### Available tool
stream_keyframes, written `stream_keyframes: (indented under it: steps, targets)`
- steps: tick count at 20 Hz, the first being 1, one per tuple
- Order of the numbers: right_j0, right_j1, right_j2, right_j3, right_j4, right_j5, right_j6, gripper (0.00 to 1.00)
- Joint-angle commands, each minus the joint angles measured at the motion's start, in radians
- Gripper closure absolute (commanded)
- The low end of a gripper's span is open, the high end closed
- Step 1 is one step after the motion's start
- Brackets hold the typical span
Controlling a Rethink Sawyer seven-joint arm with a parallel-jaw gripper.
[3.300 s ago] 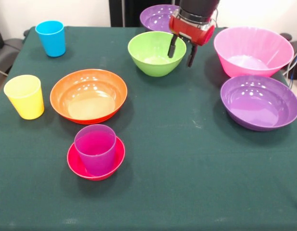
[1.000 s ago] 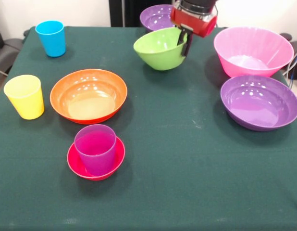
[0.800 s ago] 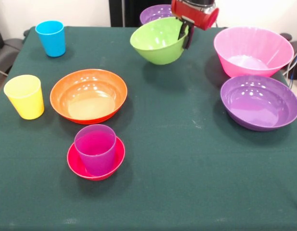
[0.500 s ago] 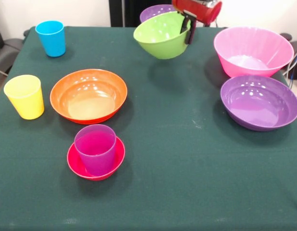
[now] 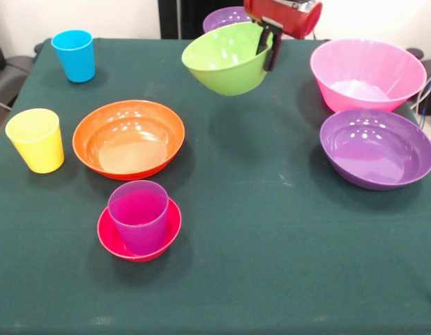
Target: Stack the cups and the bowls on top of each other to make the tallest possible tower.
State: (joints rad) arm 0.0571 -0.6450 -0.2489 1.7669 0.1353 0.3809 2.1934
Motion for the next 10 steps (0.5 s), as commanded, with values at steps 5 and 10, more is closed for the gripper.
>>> stream_keyframes:
  steps: [5, 10]
  targets:
    - [-0.088, 0.046, 0.073, -0.252, -0.107, 0.218, -0.100, 1.00]
    - [-0.140, 0.050, 0.112, -0.341, -0.130, 0.310, -0.152, 1.00]
